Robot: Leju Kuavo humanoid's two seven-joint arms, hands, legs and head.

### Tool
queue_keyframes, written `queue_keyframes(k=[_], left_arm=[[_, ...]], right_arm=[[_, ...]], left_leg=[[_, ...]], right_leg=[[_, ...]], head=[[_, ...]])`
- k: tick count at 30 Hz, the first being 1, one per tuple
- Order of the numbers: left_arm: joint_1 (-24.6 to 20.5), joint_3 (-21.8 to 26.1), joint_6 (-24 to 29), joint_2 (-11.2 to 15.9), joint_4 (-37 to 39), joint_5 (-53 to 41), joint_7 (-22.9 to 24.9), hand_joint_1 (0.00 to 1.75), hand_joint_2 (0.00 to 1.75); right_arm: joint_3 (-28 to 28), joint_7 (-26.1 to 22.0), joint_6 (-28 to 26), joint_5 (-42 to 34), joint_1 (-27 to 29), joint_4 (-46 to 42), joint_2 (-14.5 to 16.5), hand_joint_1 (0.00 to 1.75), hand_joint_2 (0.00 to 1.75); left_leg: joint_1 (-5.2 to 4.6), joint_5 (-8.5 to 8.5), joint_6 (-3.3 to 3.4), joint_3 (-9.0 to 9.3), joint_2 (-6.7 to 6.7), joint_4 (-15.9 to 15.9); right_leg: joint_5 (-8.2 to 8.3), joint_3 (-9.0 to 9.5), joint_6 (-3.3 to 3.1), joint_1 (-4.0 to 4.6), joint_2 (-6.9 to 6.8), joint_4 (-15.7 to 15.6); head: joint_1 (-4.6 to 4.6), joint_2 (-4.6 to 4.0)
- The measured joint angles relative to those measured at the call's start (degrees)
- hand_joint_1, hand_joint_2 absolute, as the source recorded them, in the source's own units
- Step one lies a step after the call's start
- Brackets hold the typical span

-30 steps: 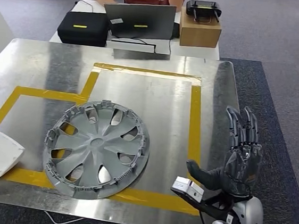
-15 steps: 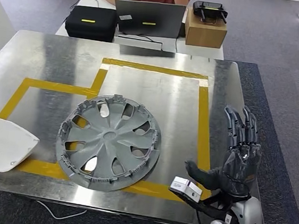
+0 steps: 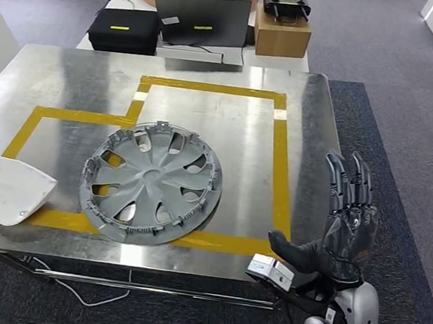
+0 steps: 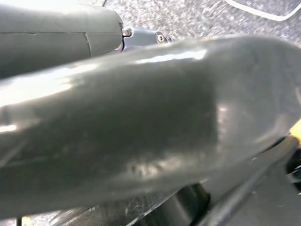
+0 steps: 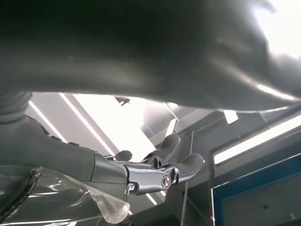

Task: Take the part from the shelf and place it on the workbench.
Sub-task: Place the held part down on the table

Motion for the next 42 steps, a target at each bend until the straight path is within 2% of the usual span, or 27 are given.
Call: queue_keyframes(k=[1, 2, 3, 4, 6, 8, 9, 12, 14, 16, 17, 18, 19, 20, 22, 23, 25, 27, 28, 30, 32, 33, 34, 35, 37, 39, 42], left_arm=[[0.0, 0.0, 0.0, 0.0, 0.0, 0.0, 0.0, 0.00, 0.00], [0.0, 0.0, 0.0, 0.0, 0.0, 0.0, 0.0, 0.00, 0.00], [0.0, 0.0, 0.0, 0.0, 0.0, 0.0, 0.0, 0.00, 0.00], [0.0, 0.0, 0.0, 0.0, 0.0, 0.0, 0.0, 0.00, 0.00], [-0.1, 0.0, 0.0, 0.1, 0.0, 0.0, 0.0, 0.00, 0.00], [-0.2, 0.0, 0.0, 0.1, 0.0, 0.0, 0.0, 0.00, 0.00], [-0.3, 0.0, 0.0, 0.1, 0.0, 0.0, 0.0, 0.00, 0.00], [-0.2, 0.3, 0.1, 0.2, 0.0, 0.4, 0.0, 0.00, 0.00], [0.0, 0.7, 0.3, 0.4, 0.0, 1.0, -0.1, 0.00, 0.00], [0.1, 1.3, 0.4, 0.6, 0.0, 1.8, -0.4, 0.00, 0.00], [0.2, 1.6, 0.4, 0.7, 0.0, 2.2, -0.6, 0.00, 0.00], [0.4, 2.0, 0.5, 0.9, 0.0, 2.6, -0.8, 0.00, 0.00], [0.6, 2.5, 0.5, 1.0, 0.0, 2.9, -1.0, 0.00, 0.00], [0.9, 2.9, 0.5, 1.1, 0.0, 3.2, -1.1, 0.00, 0.00], [1.3, 3.7, 0.6, 1.2, 0.0, 3.6, -1.2, 0.00, 0.00], [1.4, 4.0, 0.6, 1.3, 0.0, 3.7, -1.2, 0.00, 0.00], [1.6, 4.6, 0.6, 1.4, 0.0, 3.7, -1.0, 0.00, 0.00], [1.9, 5.0, 0.6, 1.6, 0.0, 3.6, -0.8, 0.00, 0.00], [2.0, 5.2, 0.6, 1.7, 0.0, 3.6, -0.7, 0.00, 0.00], [2.3, 5.6, 0.6, 1.9, 0.0, 3.6, -0.5, 0.00, 0.00], [2.3, 5.7, 0.6, 2.0, 0.0, 3.6, -0.4, 0.00, 0.00], [2.3, 5.8, 0.6, 2.0, 0.0, 3.6, -0.4, 0.00, 0.00], [2.3, 5.8, 0.6, 2.0, 0.0, 3.6, -0.4, 0.00, 0.00], [2.3, 5.8, 0.6, 2.1, 0.0, 3.6, -0.4, 0.00, 0.00], [2.3, 5.8, 0.6, 2.1, 0.0, 3.6, -0.3, 0.00, 0.00], [2.2, 5.8, 0.6, 2.2, 0.0, 3.4, -0.3, 0.00, 0.00], [2.3, 6.1, 0.7, 2.2, 0.0, 2.8, -0.3, 0.00, 0.00]], right_arm=[[0.0, 0.0, 0.0, 0.0, 0.0, 0.0, 0.0, 0.00, 0.00], [0.0, 0.0, 0.0, 0.0, 0.1, 0.1, 0.0, 0.00, 0.00], [0.0, 0.0, 0.0, 0.0, 0.1, 0.1, 0.0, 0.00, 0.00], [0.0, 0.0, 0.0, 0.0, 0.1, 0.1, 0.0, 0.00, 0.00], [0.0, 0.0, -0.1, 0.0, 0.1, 0.1, 0.0, 0.00, 0.00], [-0.1, -0.1, -0.2, 0.0, 0.1, 0.0, 0.0, 0.00, 0.00], [-0.1, -0.1, -0.3, -0.1, 0.2, 0.0, 0.0, 0.00, 0.00], [-0.6, 0.2, -0.1, -0.5, 0.8, 0.0, -0.1, 0.00, 0.00], [-1.2, 0.8, 0.9, -1.1, 1.4, 0.1, -0.2, 0.00, 0.00], [-2.0, 1.9, 2.4, -1.3, 2.1, 0.7, -0.3, 0.00, 0.00], [-2.5, 2.6, 3.0, -1.3, 2.6, 1.3, -0.4, 0.00, 0.00], [-3.2, 3.2, 3.4, -1.1, 3.2, 2.2, -0.4, 0.00, 0.00], [-3.9, 3.6, 3.5, -1.1, 3.8, 3.3, -0.5, 0.00, 0.00], [-4.7, 3.9, 3.5, -1.1, 4.4, 4.5, -0.5, 0.00, 0.00], [-6.5, 4.2, 3.2, -1.1, 5.5, 6.8, -0.6, 0.00, 0.00], [-7.3, 4.3, 2.9, -1.1, 6.0, 7.8, -0.6, 0.00, 0.00], [-8.9, 4.3, 1.9, -1.0, 7.1, 9.7, -0.6, 0.00, 0.00], [-10.1, 4.3, 1.2, -1.0, 8.3, 11.3, -0.6, 0.00, 0.00], [-10.5, 4.2, 1.1, -1.0, 8.7, 11.9, -0.6, 0.00, 0.00], [-11.0, 4.2, 1.0, -1.0, 9.1, 12.9, -0.6, 0.00, 0.00], [-11.3, 4.2, 1.0, -1.0, 9.3, 13.5, -0.6, 0.00, 0.00], [-11.4, 4.2, 1.0, -0.9, 9.4, 13.7, -0.6, 0.00, 0.00], [-11.5, 4.2, 1.0, -0.9, 9.5, 13.8, -0.6, 0.00, 0.00], [-11.6, 4.2, 1.0, -0.9, 9.6, 14.0, -0.6, 0.00, 0.00], [-11.7, 4.2, 1.0, -0.9, 9.7, 14.2, -0.6, 0.00, 0.00], [-11.9, 4.2, 0.9, -0.9, 9.7, 14.3, -0.6, 0.00, 0.00], [-12.5, 4.2, 0.3, -0.6, 10.3, 14.6, -0.6, 0.00, 0.00]], left_leg=[[0.18, -2.52, -0.31, -0.67, -0.01, 3.8], [0.35, -3.75, -0.56, -0.90, -0.01, 6.8], [0.53, -3.70, -0.75, -0.42, -0.01, 8.2], [0.70, -2.64, -0.88, 0.99, -0.01, 7.6], [1.02, -0.21, -0.90, 6.10, -0.06, 1.0], [0.97, 0.00, -0.48, 10.45, -0.28, -5.9], [0.84, -0.35, -0.13, 11.28, -0.38, -7.5], [0.62, 0.63, 1.45, 10.49, -0.23, -8.3], [0.68, 1.95, 2.59, 9.20, 0.05, -8.6], [0.48, 3.21, 3.16, 7.56, 0.17, -8.5], [0.36, 3.86, 3.25, 6.67, 0.19, -8.5], [0.26, 4.50, 3.26, 5.79, 0.21, -8.5], [0.19, 5.12, 3.21, 4.94, 0.21, -8.4], [0.15, 5.70, 3.11, 4.17, 0.21, -8.3], [0.02, 6.70, 2.75, 2.98, 0.19, -8.1], [-0.08, 7.20, 2.50, 2.52, 0.18, -7.9], [-0.17, 8.33, 1.92, 1.87, 0.21, -7.8], [-0.04, 8.80, 1.20, 1.45, 0.15, -7.7], [0.04, 7.55, 0.83, 1.17, 0.07, -7.0], [0.26, 2.03, 0.24, 0.16, -0.07, -2.3], [0.42, -3.10, -0.14, -0.82, -0.08, 5.1], [0.50, -3.80, -0.27, -0.76, -0.08, 7.8], [0.56, -3.14, -0.31, 0.03, -0.08, 8.6], [0.61, -1.71, -0.26, 1.71, -0.08, 7.4], [0.60, 0.50, 0.12, 7.06, -0.17, 0.2], [0.45, 0.33, 0.72, 11.02, -0.37, -6.4], [0.33, 0.27, 1.65, 11.11, -0.35, -8.6]], right_leg=[[0.58, -0.67, -0.10, 0.01, -0.01, 0.1], [1.12, -1.43, -0.05, 0.01, -0.02, 0.2], [1.60, -2.24, 0.04, 0.00, -0.01, 0.4], [2.01, -3.07, 0.17, -0.03, 0.00, 0.7], [2.59, -4.54, 0.54, -0.09, 0.03, 1.5], [3.09, -5.54, 1.11, 0.01, 0.06, 2.2], [3.42, -5.85, 1.46, 0.04, 0.05, 2.4], [3.76, -6.59, 2.63, -0.16, 0.08, 2.5], [0.13, -8.25, 3.06, -0.28, 0.19, 5.5], [-5.27, -10.48, 3.24, -0.28, 0.26, 12.3], [-6.75, -11.06, 3.30, -0.28, 0.27, 15.7], [-6.91, -10.97, 3.31, -0.27, 0.28, 17.7], [-5.82, -9.96, 3.27, -0.26, 0.28, 17.9], [-4.04, -7.98, 3.17, -0.25, 0.27, 16.2], [-1.78, -1.75, 2.78, -0.13, 0.22, 8.4], [-1.95, 1.20, 2.56, -0.07, 0.19, 4.3], [-2.96, 3.88, 2.17, 0.18, 0.20, -0.5], [-2.48, 2.90, 1.58, 0.15, 0.16, -0.9], [-1.93, 2.41, 1.11, 0.06, 0.08, -0.9], [-0.73, 1.31, 0.33, -0.11, -0.07, -0.9], [0.44, 0.08, 0.08, -0.07, -0.11, -0.6], [1.00, -0.71, 0.14, -0.06, -0.13, -0.4], [1.50, -1.61, 0.23, -0.05, -0.14, 0.0], [1.94, -2.57, 0.34, -0.06, -0.13, 0.4], [2.57, -4.19, 0.70, 0.01, -0.08, 1.2], [3.21, -5.27, 1.25, 0.14, -0.09, 1.7], [4.20, -6.44, 2.28, 0.08, -0.03, 1.9]], head=[[-0.09, 0.00], [-0.10, 0.00], [-0.09, 0.00], [-0.11, 0.00], [-0.12, 0.00], [-0.07, 0.00], [-0.07, 0.00], [-0.08, 0.00], [0.07, 0.00], [0.22, 0.00], [0.23, 0.00], [0.22, 0.00], [0.23, 0.00], [0.21, 0.00], [0.23, 0.00], [0.19, 0.00], [0.17, 0.00], [0.16, 0.00], [0.10, 0.00], [-0.12, 0.00], [-0.24, 0.00], [-0.21, 0.00], [-0.23, 0.00], [-0.24, 0.00], [-0.26, 0.00], [-0.19, 0.00], [-0.18, 0.00]])
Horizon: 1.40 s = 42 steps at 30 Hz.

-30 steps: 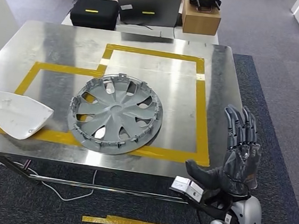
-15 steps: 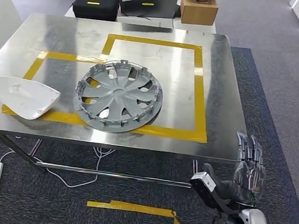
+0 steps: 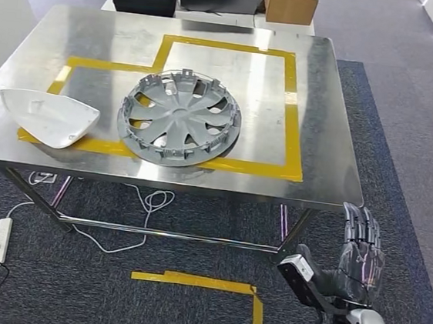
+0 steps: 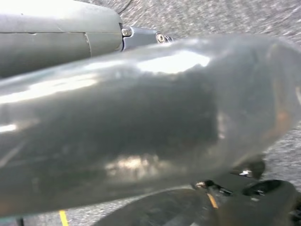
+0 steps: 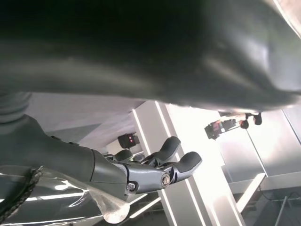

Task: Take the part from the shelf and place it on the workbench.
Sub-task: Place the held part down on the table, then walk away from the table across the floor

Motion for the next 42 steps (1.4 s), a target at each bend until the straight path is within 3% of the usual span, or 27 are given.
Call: queue_keyframes(k=[2, 5, 6, 7, 8, 10, 12, 13, 17, 20, 22, 23, 24, 26, 27, 29, 32, 33, 34, 36, 37, 38, 40, 41, 42], left_arm=[[0.0, 0.2, 0.0, 0.0, 0.0, -0.4, -0.1, 0.00, 0.00], [0.0, 0.5, 0.0, 0.1, 0.0, -1.2, -0.1, 0.00, 0.00], [0.0, 0.7, 0.0, 0.1, 0.0, -1.5, -0.1, 0.00, 0.00], [0.0, 0.8, -0.1, 0.1, 0.0, -1.8, -0.1, 0.00, 0.00], [0.0, 1.0, -0.1, 0.1, 0.0, -2.1, -0.1, 0.00, 0.00], [-0.1, 1.4, -0.3, 0.0, 0.0, -2.6, -0.2, 0.00, 0.00], [-0.2, 1.9, -0.6, 0.0, 0.0, -2.9, -0.4, 0.00, 0.00], [-0.2, 2.2, -0.8, 0.0, 0.0, -3.0, -0.5, 0.00, 0.00], [-0.2, 3.1, -1.2, 0.0, 0.0, -3.3, -0.6, 0.00, 0.00], [-0.2, 3.2, -1.2, 0.0, 0.0, -3.4, -0.6, 0.00, 0.00], [-0.2, 3.4, -1.2, 0.0, 0.0, -3.4, -0.6, 0.00, 0.00], [-0.2, 3.7, -1.2, 0.0, 0.0, -3.6, -0.6, 0.00, 0.00], [-0.2, 4.0, -1.1, 0.0, 0.0, -4.0, -0.6, 0.00, 0.00], [-0.4, 4.6, -0.7, 0.0, 0.0, -4.8, -0.6, 0.00, 0.00], [-0.6, 4.8, -0.5, 0.0, 0.0, -5.0, -0.6, 0.00, 0.00], [-0.9, 4.9, -0.3, 0.0, 0.0, -5.3, -0.6, 0.00, 0.00], [-0.9, 5.2, -0.2, -0.1, 0.2, -5.4, -0.6, 0.00, 0.00], [-1.0, 5.3, -0.2, -0.1, 0.3, -5.4, -0.6, 0.00, 0.00], [-1.0, 5.4, -0.2, 0.0, 0.4, -5.3, -0.6, 0.00, 0.00], [-1.0, 5.5, -0.2, 0.1, 0.4, -5.3, -0.6, 0.00, 0.00], [-1.0, 5.6, -0.2, 0.1, 0.4, -5.3, -0.6, 0.00, 0.00], [-1.0, 5.7, -0.2, 0.1, 0.4, -5.3, -0.6, 0.00, 0.00], [-1.1, 5.9, -0.3, 0.1, 0.4, -5.3, -0.7, 0.00, 0.00], [-1.1, 6.0, -0.3, 0.1, 0.5, -5.3, -0.7, 0.00, 0.00], [-1.1, 6.0, -0.4, 0.0, 0.5, -5.3, -0.8, 0.00, 0.00]], right_arm=[[-0.5, 0.0, -0.6, 0.2, 0.7, 0.6, 0.0, 0.00, 0.00], [-1.4, -0.1, -1.4, 0.2, 1.4, 2.0, 0.1, 0.00, 0.00], [-1.5, -0.2, -1.6, 0.2, 1.6, 2.5, 0.1, 0.00, 0.00], [-1.7, -0.3, -1.7, 0.2, 1.9, 3.0, 0.1, 0.00, 0.00], [-1.8, -0.3, -1.8, 0.3, 2.1, 3.4, 0.2, 0.00, 0.00], [-2.0, 0.4, -0.5, 0.9, 2.0, 4.3, 0.3, 0.00, 0.00], [-2.0, 1.5, 2.5, 1.4, 1.6, 6.3, 0.6, 0.00, 0.00], [-1.9, 2.1, 4.1, 1.3, 1.4, 8.2, 0.8, 0.00, 0.00], [-0.5, 2.6, 6.8, -1.0, 0.2, 18.1, 2.5, 0.00, 0.00], [-0.3, 2.6, 6.9, -1.5, 0.0, 19.3, 2.7, 0.00, 0.00], [0.1, 2.3, 6.9, -2.6, -0.5, 22.0, 3.2, 0.00, 0.00], [1.0, 2.0, 6.7, -4.5, -1.3, 27.4, 4.3, 0.00, 0.00], [2.1, 1.6, 6.8, -7.5, -2.7, 36.0, 6.1, 0.00, 0.00], [4.0, 1.3, 7.7, -13.2, -5.3, 52.9, 9.5, 0.00, 0.00], [4.4, 1.4, 8.7, -14.9, -6.2, 58.3, 10.4, 0.00, 0.00], [4.4, 1.9, 10.0, -15.7, -7.0, 63.0, 11.1, 0.00, 0.00], [4.4, 3.0, 11.2, -16.7, -7.8, 68.7, 11.7, 0.00, 0.00], [4.4, 3.4, 11.3, -17.1, -7.8, 70.0, 11.7, 0.00, 0.00], [4.4, 3.8, 11.5, -17.4, -7.8, 71.2, 11.8, 0.00, 0.00], [4.4, 4.7, 11.8, -17.7, -8.2, 73.0, 11.9, 0.00, 0.00], [4.4, 5.1, 12.1, -17.7, -8.5, 73.8, 12.0, 0.00, 0.00], [4.4, 5.5, 12.3, -17.7, -8.7, 74.5, 12.1, 0.00, 0.00], [4.4, 5.9, 12.5, -17.6, -9.1, 75.3, 12.2, 0.00, 0.00], [4.4, 6.0, 12.5, -17.6, -9.2, 75.5, 12.3, 0.00, 0.00], [4.4, 6.1, 12.4, -17.5, -9.4, 75.6, 12.3, 0.00, 0.00]], left_leg=[[0.13, 0.92, 0.89, -0.89, 0.23, -0.5], [-0.17, 2.39, 1.65, -2.76, 0.45, -0.3], [-0.33, 2.84, 1.72, -3.42, 0.51, -0.2], [-0.49, 3.28, 1.75, -4.08, 0.57, -0.1], [-0.60, 3.70, 1.74, -4.72, 0.60, 0.0], [-0.78, 4.47, 1.52, -5.80, 0.61, 0.3], [-0.94, 5.34, 1.04, -6.54, 0.62, 0.5], [-0.91, 5.84, 0.74, -6.78, 0.64, 0.5], [-0.65, 6.91, -0.30, -7.29, 0.53, 0.5], [-0.62, 6.72, -0.39, -7.37, 0.47, 0.6], [-0.51, 4.89, -0.66, -7.67, 0.36, 1.5], [-0.35, 1.59, -1.02, -8.47, 0.31, 5.5], [-0.13, -0.30, -1.42, -8.06, 0.27, 8.7], [0.30, -2.02, -1.94, -4.39, 0.22, 10.6], [0.33, -0.96, -1.88, -0.88, 0.12, 6.3], [0.14, -1.80, -1.31, 2.59, -0.08, 0.4], [-0.14, -1.05, 0.06, 1.87, 0.05, -0.7], [-0.12, -0.37, 0.58, 1.22, 0.19, -0.8], [-0.07, 0.38, 1.01, 0.43, 0.34, -0.9], [-0.22, 1.86, 1.50, -1.36, 0.48, -0.8], [-0.34, 2.62, 1.59, -2.35, 0.56, -0.8], [-0.47, 3.41, 1.61, -3.42, 0.65, -0.7], [-0.64, 4.83, 1.52, -5.66, 0.78, -0.3], [-0.68, 5.52, 1.40, -6.63, 0.80, 0.0], [-0.77, 6.15, 1.21, -7.42, 0.80, 0.2]], right_leg=[[-2.48, -1.44, 0.56, -0.06, 0.22, 2.1], [-9.67, -4.40, 0.96, -0.12, 0.33, 12.0], [-10.62, -4.72, 0.99, -0.11, 0.33, 14.7], [-10.36, -4.18, 0.96, -0.11, 0.33, 15.7], [-9.12, -2.63, 0.84, -0.10, 0.33, 14.5], [-6.33, 2.75, 0.37, -0.01, 0.33, 7.3], [-5.74, 7.57, -0.10, 0.22, 0.33, 0.1], [-5.94, 8.64, -0.31, 0.39, 0.34, -1.8], [-4.56, 7.88, -1.54, 0.41, 0.13, -2.8], [-4.28, 7.65, -1.77, 0.24, 0.01, -2.9], [-3.95, 7.32, -2.10, 0.28, -0.06, -2.9], [-3.23, 6.42, -2.35, 0.34, -0.13, -2.7], [-2.15, 4.67, -2.48, 0.38, -0.21, -2.2], [0.01, 0.82, -2.24, 0.37, -0.35, -0.9], [0.67, -0.59, -1.91, 0.38, -0.39, -0.2], [1.63, -1.52, -1.23, 0.41, -0.39, 0.3], [2.57, -2.22, -0.27, 0.18, -0.16, 0.2], [1.19, -2.61, 0.00, 0.09, 0.00, 1.0], [-1.34, -3.25, 0.20, 0.03, 0.15, 2.7], [-7.98, -4.52, 0.35, -0.04, 0.26, 9.1], [-9.90, -4.81, 0.32, -0.03, 0.26, 12.5], [-10.22, -4.45, 0.26, -0.01, 0.26, 15.0], [-7.13, -1.65, -0.04, 0.07, 0.26, 15.4], [-5.59, 1.13, -0.27, 0.14, 0.26, 12.9], [-5.19, 4.85, -0.55, 0.29, 0.26, 8.8]], head=[[0.19, 0.00], [0.40, 0.00], [0.41, 0.00], [0.40, 0.00], [0.40, 0.00], [0.39, 0.00], [0.35, 0.00], [0.34, 0.00], [0.41, 0.00], [0.44, 0.00], [0.38, 0.00], [0.32, 0.00], [0.24, 0.00], [0.17, 0.00], [0.16, 0.00], [0.21, 0.00], [0.12, 0.00], [0.21, 0.00], [0.31, 0.00], [0.54, 0.00], [0.55, 0.00], [0.54, 0.00], [0.52, 0.00], [0.52, 0.00], [0.54, 0.00]])
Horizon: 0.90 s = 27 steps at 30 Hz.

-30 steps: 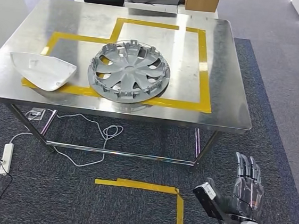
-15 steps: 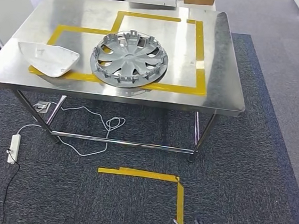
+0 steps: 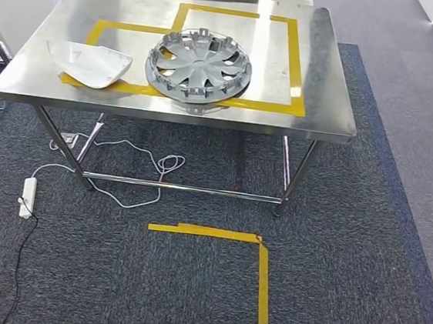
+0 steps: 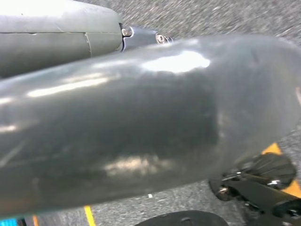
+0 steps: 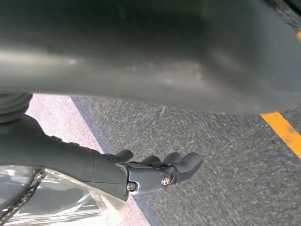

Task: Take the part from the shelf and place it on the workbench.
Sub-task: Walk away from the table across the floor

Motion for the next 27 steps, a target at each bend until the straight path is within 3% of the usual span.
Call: queue_keyframes(k=[2, 3, 4, 5, 6, 7, 8, 10, 11, 12, 13, 14, 15, 17, 18, 20, 21, 22, 25, 26, 27], left_arm=[[-0.1, 0.2, 0.0, 0.0, 0.0, 0.0, -0.1, 0.00, 0.00], [-0.1, 0.3, 0.0, -0.1, 0.0, 0.0, -0.1, 0.00, 0.00], [-0.1, 0.3, 0.0, -0.1, 0.1, 0.0, -0.2, 0.00, 0.00], [-0.1, 0.4, 0.0, 0.0, 0.1, 0.1, -0.2, 0.00, 0.00], [0.0, 0.6, 0.0, 0.0, 0.1, 0.1, -0.2, 0.00, 0.00], [0.1, 0.7, 0.1, 0.0, 0.1, 0.1, -0.2, 0.00, 0.00], [0.2, 0.8, 0.1, 0.0, 0.1, 0.1, -0.1, 0.00, 0.00], [0.3, 0.9, 0.1, 0.0, 0.2, 0.1, -0.1, 0.00, 0.00], [0.3, 0.9, 0.1, 0.0, 0.2, 0.2, -0.1, 0.00, 0.00], [0.3, 0.9, 0.1, -0.1, 0.2, 0.2, -0.1, 0.00, 0.00], [0.2, 0.9, 0.1, -0.1, 0.2, 0.2, -0.1, 0.00, 0.00], [0.2, 1.0, 0.1, -0.1, 0.2, 0.2, -0.1, 0.00, 0.00], [0.2, 1.1, 0.1, 0.0, 0.2, 0.2, -0.1, 0.00, 0.00], [0.0, 1.2, 0.2, 0.0, 0.2, 0.2, -0.1, 0.00, 0.00], [0.0, 1.2, 0.2, 0.0, 0.2, 0.2, -0.1, 0.00, 0.00], [0.0, 1.3, 0.2, 0.0, 0.2, 0.2, -0.1, 0.00, 0.00], [0.0, 1.3, 0.2, -0.1, 0.3, 0.2, -0.1, 0.00, 0.00], [0.0, 1.3, 0.2, -0.1, 0.3, 0.2, -0.1, 0.00, 0.00], [0.0, 1.3, 0.2, 0.0, 0.4, 0.3, -0.1, 0.00, 0.00], [0.0, 1.3, 0.2, -0.1, 0.4, 0.3, -0.1, 0.00, 0.00], [0.0, 1.4, 0.2, -0.1, 0.4, 0.3, -0.1, 0.00, 0.00]], right_arm=[[0.0, 0.0, -0.1, 0.2, -0.6, 0.2, 0.1, 0.00, 0.00], [0.0, 0.0, -0.2, 0.3, -0.9, 0.2, 0.1, 0.00, 0.00], [0.0, 0.0, -0.3, 0.4, -1.0, 0.3, 0.2, 0.00, 0.00], [0.0, 0.0, -0.3, 0.5, -1.0, 0.4, 0.3, 0.00, 0.00], [0.0, 0.0, -0.4, 0.5, -0.9, 0.5, 0.4, 0.00, 0.00], [0.0, 0.0, -0.4, 0.6, -0.9, 0.6, 0.5, 0.00, 0.00], [0.0, 0.1, -0.4, 0.6, -0.8, 0.7, 0.6, 0.00, 0.00], [0.0, 0.1, -0.4, 0.7, -0.8, 0.7, 0.7, 0.00, 0.00], [0.0, 0.1, -0.4, 0.7, -0.9, 0.8, 0.7, 0.00, 0.00], [0.0, 0.1, -0.4, 0.7, -1.0, 0.8, 0.7, 0.00, 0.00], [0.0, 0.2, -0.4, 0.7, -1.0, 0.8, 0.7, 0.00, 0.00], [0.0, 0.2, -0.4, 0.7, -1.0, 0.8, 0.7, 0.00, 0.00], [0.0, 0.2, -0.5, 0.7, -1.0, 0.8, 0.8, 0.00, 0.00], [0.0, 0.2, -0.5, 0.7, -1.0, 0.8, 0.8, 0.00, 0.00], [0.0, 0.2, -0.5, 0.8, -1.1, 0.8, 0.9, 0.00, 0.00], [0.0, 0.2, -0.6, 0.8, -1.2, 0.8, 0.9, 0.00, 0.00], [0.0, 0.2, -0.6, 0.8, -1.1, 0.9, 0.9, 0.00, 0.00], [0.0, 0.2, -0.6, 0.8, -1.1, 0.9, 0.9, 0.00, 0.00], [0.0, 0.2, -0.6, 0.8, -1.0, 1.0, 0.9, 0.00, 0.00], [0.0, 0.2, -0.6, 0.8, -1.0, 1.0, 0.9, 0.00, 0.00], [0.0, 0.2, -0.6, 0.8, -1.0, 1.0, 0.9, 0.00, 0.00]], left_leg=[[-0.12, 1.37, -0.47, -1.00, 0.05, 0.3], [-0.10, 2.09, -0.75, -1.34, 0.10, 0.4], [-0.06, 2.85, -1.04, -1.57, 0.13, 0.3], [0.07, 3.00, -1.38, -1.85, 0.04, 0.3], [0.18, 2.03, -1.75, -2.13, -0.07, 0.8], [0.28, -0.12, -2.11, -2.52, -0.19, 2.3], [0.45, -3.29, -2.42, -3.08, -0.30, 5.0], [0.62, -8.77, -2.87, -4.14, -0.32, 12.6], [0.66, -9.54, -2.98, -4.22, -0.33, 15.8], [0.70, -8.86, -3.02, -3.66, -0.34, 17.5], [0.72, -7.27, -2.97, -2.33, -0.35, 17.3], [0.73, -5.65, -2.80, -0.10, -0.38, 15.3], [0.68, -5.11, -2.52, 2.83, -0.46, 11.6], [0.51, -6.35, -1.88, 8.01, -0.61, 3.8], [0.38, -7.28, -1.65, 9.24, -0.67, 1.4], [0.39, -7.21, -1.10, 8.95, -0.55, 0.1], [0.47, -6.67, -0.70, 8.33, -0.41, 0.0], [0.58, -5.96, -0.24, 7.59, -0.27, -0.2], [0.55, -3.58, 0.39, 4.82, -0.07, -0.3], [0.51, -2.75, 0.35, 3.79, -0.03, -0.2], [0.49, -1.92, 0.28, 2.72, 0.03, -0.2]], right_leg=[[-1.87, 6.53, -0.43, 0.25, 0.02, -9.1], [-2.80, 8.10, -0.57, 0.41, 0.05, -11.8], [-3.03, 8.23, -0.69, 0.46, 0.05, -12.9], [-2.62, 7.71, -0.88, 0.47, -0.08, -12.8], [-2.03, 7.08, -1.18, 0.42, -0.23, -12.7], [-1.36, 6.39, -1.55, 0.32, -0.42, -12.6], [-0.70, 5.56, -1.86, 0.26, -0.59, -12.4], [0.53, 3.54, -2.19, 0.31, -0.75, -11.8], [1.12, 2.46, -2.20, 0.34, -0.83, -11.3], [1.66, 1.32, -2.15, 0.37, -0.90, -10.7], [2.18, 0.16, -2.10, 0.38, -0.94, -10.1], [2.67, -0.98, -2.02, 0.40, -0.93, -9.5], [3.12, -2.10, -1.86, 0.46, -0.90, -8.9], [4.01, -3.62, -1.42, 0.59, -0.86, -8.0], [4.50, -4.11, -1.14, 0.62, -0.88, -7.8], [5.25, -4.80, -0.55, 0.55, -0.82, -7.6], [4.60, -5.21, -0.22, 0.50, -0.64, -7.2], [2.85, -5.81, 0.08, 0.44, -0.42, -6.0], [-5.41, -8.02, 0.70, 0.19, -0.04, 2.6], [-6.41, -8.24, 0.83, 0.15, -0.03, 5.6], [-5.79, -7.86, 0.92, 0.14, -0.03, 7.3]], head=[[-0.03, 0.00], [-0.04, 0.00], [-0.07, 0.00], [-0.05, 0.00], [-0.09, 0.00], [-0.18, 0.00], [-0.25, 0.00], [-0.37, 0.00], [-0.37, 0.00], [-0.37, 0.00], [-0.37, 0.00], [-0.38, 0.00], [-0.38, 0.00], [-0.33, 0.00], [-0.31, 0.00], [-0.31, 0.00], [-0.29, 0.00], [-0.19, 0.00], [0.09, 0.00], [0.09, 0.00], [0.09, 0.00]])
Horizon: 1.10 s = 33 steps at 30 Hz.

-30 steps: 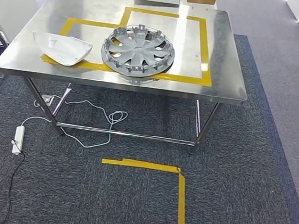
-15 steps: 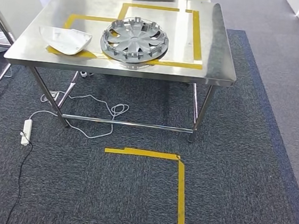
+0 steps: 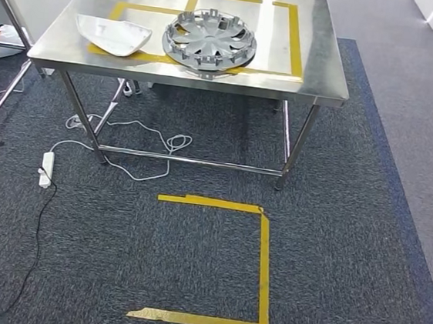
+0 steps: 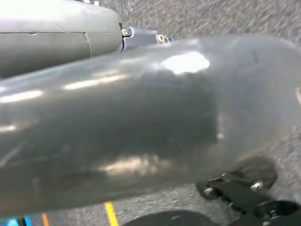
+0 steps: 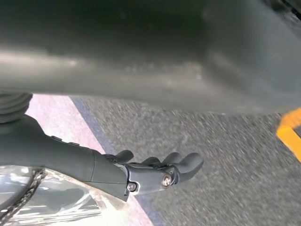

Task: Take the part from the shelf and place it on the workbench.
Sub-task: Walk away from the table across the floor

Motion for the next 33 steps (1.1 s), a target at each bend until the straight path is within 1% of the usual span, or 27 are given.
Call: queue_keyframes(k=[1, 2, 3, 4, 5, 6, 7, 8, 9, 10, 11, 13, 14, 15, 16, 17, 18, 20, 21, 23, 25, 26, 28, 29, 30, 31, 33], left_arm=[[0.0, 0.0, 0.0, 0.0, 0.0, 0.0, 0.0, 0.00, 0.00], [0.0, 0.0, 0.0, 0.0, 0.0, 0.0, 0.0, 0.00, 0.00], [0.0, 0.0, 0.0, 0.0, 0.0, 0.0, 0.0, 0.00, 0.00], [0.0, 0.0, 0.0, -0.1, 0.0, 0.0, 0.0, 0.00, 0.00], [0.0, 0.0, 0.0, -0.1, 0.0, 0.0, 0.0, 0.00, 0.00], [-0.1, 0.0, 0.0, -0.1, 0.0, 0.0, 0.0, 0.00, 0.00], [-0.1, 0.0, 0.1, -0.1, 0.0, 0.0, 0.0, 0.00, 0.00], [-0.1, 0.0, 0.1, 0.0, 0.0, 0.1, 0.0, 0.00, 0.00], [0.0, 0.0, 0.1, 0.0, 0.0, 0.1, 0.0, 0.00, 0.00], [0.1, 0.1, 0.1, 0.0, 0.0, 0.1, 0.0, 0.00, 0.00], [0.2, 0.1, 0.1, 0.0, 0.0, 0.2, 0.0, 0.00, 0.00], [0.3, 0.3, 0.1, -0.1, 0.0, 0.2, -0.1, 0.00, 0.00], [0.3, 0.3, 0.1, -0.1, 0.0, 0.2, -0.2, 0.00, 0.00], [0.2, 0.4, 0.1, -0.1, 0.1, 0.2, -0.2, 0.00, 0.00], [0.3, 0.4, 0.1, -0.1, 0.1, 0.2, -0.2, 0.00, 0.00], [0.3, 0.4, 0.1, -0.1, 0.1, 0.2, -0.2, 0.00, 0.00], [0.3, 0.4, 0.1, -0.1, 0.1, 0.2, -0.2, 0.00, 0.00], [0.2, 0.4, 0.1, 0.0, 0.1, 0.2, -0.2, 0.00, 0.00], [0.2, 0.4, 0.0, 0.0, 0.1, 0.3, -0.3, 0.00, 0.00], [0.2, 0.5, 0.0, 0.0, 0.1, 0.3, -0.3, 0.00, 0.00], [0.2, 0.5, -0.1, -0.1, 0.1, 0.3, -0.3, 0.00, 0.00], [0.1, 0.5, -0.1, -0.1, 0.1, 0.3, -0.3, 0.00, 0.00], [0.1, 0.5, -0.2, -0.1, 0.1, 0.3, -0.3, 0.00, 0.00], [0.1, 0.5, -0.4, 0.0, 0.1, 0.4, -0.4, 0.00, 0.00], [0.2, 0.5, -0.6, 0.0, 0.1, 0.3, -0.5, 0.00, 0.00], [0.2, 0.5, -0.9, 0.0, 0.1, 0.3, -0.7, 0.00, 0.00], [0.1, 0.5, -1.4, -0.1, 0.1, 0.3, -1.1, 0.00, 0.00]], right_arm=[[0.0, 0.0, 0.0, 0.0, 0.0, 0.0, 0.0, 0.00, 0.00], [0.0, 0.1, -0.1, 0.0, 0.0, 0.0, 0.0, 0.00, 0.00], [0.0, 0.1, -0.1, 0.1, 0.0, 0.0, 0.0, 0.00, 0.00], [0.0, 0.1, -0.2, 0.1, -0.1, 0.0, 0.0, 0.00, 0.00], [0.0, 0.1, -0.3, 0.2, -0.3, 0.0, 0.0, 0.00, 0.00], [0.0, 0.1, -0.3, 0.2, -0.4, 0.0, 0.0, 0.00, 0.00], [0.0, 0.1, -0.4, 0.3, -0.5, 0.0, 0.0, 0.00, 0.00], [0.0, 0.1, -0.4, 0.3, -0.4, 0.0, 0.0, 0.00, 0.00], [0.0, 0.2, -0.4, 0.3, -0.3, 0.0, 0.0, 0.00, 0.00], [0.0, 0.2, -0.4, 0.3, -0.2, 0.1, 0.0, 0.00, 0.00], [0.0, 0.2, -0.4, 0.3, -0.1, 0.1, 0.0, 0.00, 0.00], [0.0, 0.3, -0.3, 0.4, -0.1, 0.1, 0.0, 0.00, 0.00], [0.0, 0.3, -0.3, 0.5, -0.1, 0.1, 0.1, 0.00, 0.00], [0.1, 0.3, -0.3, 0.5, 0.0, 0.1, 0.1, 0.00, 0.00], [0.1, 0.3, -0.2, 0.5, 0.0, 0.1, 0.1, 0.00, 0.00], [0.1, 0.3, -0.2, 0.5, 0.0, 0.1, 0.1, 0.00, 0.00], [0.1, 0.3, -0.2, 0.5, 0.0, 0.1, 0.1, 0.00, 0.00], [0.1, 0.4, -0.2, 0.6, 0.0, 0.2, 0.1, 0.00, 0.00], [0.1, 0.4, -0.2, 0.6, 0.0, 0.2, 0.2, 0.00, 0.00], [0.2, 0.4, -0.2, 0.6, 0.0, 0.2, 0.2, 0.00, 0.00], [0.4, 0.4, -0.2, 0.6, -0.1, 0.2, 0.2, 0.00, 0.00], [0.4, 0.4, -0.2, 0.6, -0.1, 0.2, 0.2, 0.00, 0.00], [0.4, 0.4, -0.1, 0.6, -0.1, 0.2, 0.2, 0.00, 0.00], [0.4, 0.4, 0.0, 0.6, -0.1, 0.2, 0.2, 0.00, 0.00], [0.4, 0.5, 0.2, 0.6, 0.0, 0.2, 0.2, 0.00, 0.00], [0.4, 0.5, 0.3, 0.6, 0.1, 0.2, 0.2, 0.00, 0.00], [0.5, 0.6, 0.6, 0.7, 0.1, 0.2, 0.2, 0.00, 0.00]], left_leg=[[0.01, 0.81, -0.13, -1.09, 0.05, 0.1], [0.04, 1.58, -0.30, -2.12, 0.08, 0.2], [0.04, 2.32, -0.54, -2.98, 0.09, 0.4], [-0.03, 2.97, -0.80, -3.67, 0.07, 0.6], [-0.11, 3.62, -1.09, -4.10, 0.06, 0.8], [-0.18, 4.20, -1.38, -4.33, 0.07, 0.9], [-0.21, 4.71, -1.71, -4.48, 0.08, 0.9], [-0.15, 5.13, -2.06, -4.55, 0.10, 0.8], [-0.03, 4.69, -2.41, -4.69, 0.05, 0.9], [0.09, 3.10, -2.76, -4.96, -0.02, 1.8], [0.19, 0.46, -3.04, -5.42, -0.10, 3.8], [0.28, -5.56, -3.45, -6.70, -0.19, 10.7], [0.30, -6.97, -3.57, -7.17, -0.19, 14.3], [0.32, -6.98, -3.62, -7.11, -0.20, 16.7], [0.33, -5.91, -3.56, -6.24, -0.20, 17.1], [0.33, -4.40, -3.38, -4.27, -0.22, 15.2], [0.30, -3.12, -3.09, -1.54, -0.28, 11.5], [0.14, -2.33, -2.44, 3.34, -0.45, 3.7], [0.02, -2.47, -2.21, 4.42, -0.51, 1.7], [-0.03, -2.89, -1.78, 4.63, -0.52, 0.2], [0.24, -2.88, -1.02, 4.61, -0.43, -1.0], [0.39, -2.73, -0.65, 4.50, -0.38, -1.4], [0.32, -2.29, -0.22, 3.92, -0.31, -1.4], [0.24, -2.12, -0.16, 3.62, -0.27, -1.3], [0.18, -1.98, -0.17, 3.37, -0.24, -1.2], [0.15, -1.87, -0.20, 3.15, -0.22, -1.1], [0.15, -1.77, -0.33, 2.89, -0.22, -0.7]], right_leg=[[1.87, 1.17, 0.05, -0.02, 0.00, 0.0], [4.07, 3.24, 0.07, -0.06, 0.00, -1.7], [5.29, 6.30, 0.05, -0.13, 0.01, -5.3], [5.28, 9.89, -0.01, -0.14, 0.06, -10.2], [4.36, 12.70, -0.23, -0.13, 0.11, -14.4], [3.20, 14.54, -0.50, -0.07, 0.16, -17.6], [2.61, 15.16, -0.94, 0.05, 0.17, -19.1], [2.67, 14.72, -1.51, 0.04, 0.08, -19.2], [3.06, 14.31, -2.03, 0.03, -0.04, -19.1], [3.58, 13.86, -2.57, -0.01, -0.17, -19.1], [4.19, 13.30, -2.96, -0.06, -0.27, -19.1], [5.35, 12.03, -3.30, 0.01, -0.35, -19.0], [5.88, 11.32, -3.30, 0.06, -0.40, -18.9], [6.34, 10.68, -3.25, 0.10, -0.45, -18.8], [6.73, 10.14, -3.17, 0.14, -0.48, -18.6], [7.08, 9.68, -3.04, 0.16, -0.47, -18.4], [7.33, 9.35, -2.92, 0.16, -0.46, -18.2], [7.76, 8.61, -2.49, 0.30, -0.44, -17.7], [7.96, 8.28, -2.20, 0.34, -0.45, -17.6], [8.37, 7.75, -1.52, 0.40, -0.48, -17.4], [7.37, 6.64, -0.90, 0.42, -0.32, -16.1], [5.94, 5.52, -0.62, 0.39, -0.19, -14.0], [2.09, 2.30, -0.18, 0.16, 0.01, -6.9], [0.70, 0.78, -0.02, 0.07, 0.03, -3.3], [0.30, 0.02, 0.08, 0.02, 0.02, -1.3], [1.05, 0.36, 0.11, 0.00, 0.02, -1.5], [4.75, 4.17, -0.03, -0.03, 0.00, -8.1]], head=[[0.00, 0.00], [-0.01, 0.00], [0.01, 0.00], [0.02, 0.00], [0.02, 0.00], [0.06, 0.00], [0.07, 0.00], [0.09, 0.00], [0.10, 0.00], [0.03, 0.00], [-0.05, 0.00], [-0.22, 0.00], [-0.25, 0.00], [-0.25, 0.00], [-0.25, 0.00], [-0.25, 0.00], [-0.26, 0.00], [-0.23, 0.00], [-0.25, 0.00], [-0.23, 0.00], [-0.05, 0.00], [0.08, 0.00], [0.24, 0.00], [0.22, 0.00], [0.21, 0.00], [0.22, 0.00], [0.23, 0.00]])
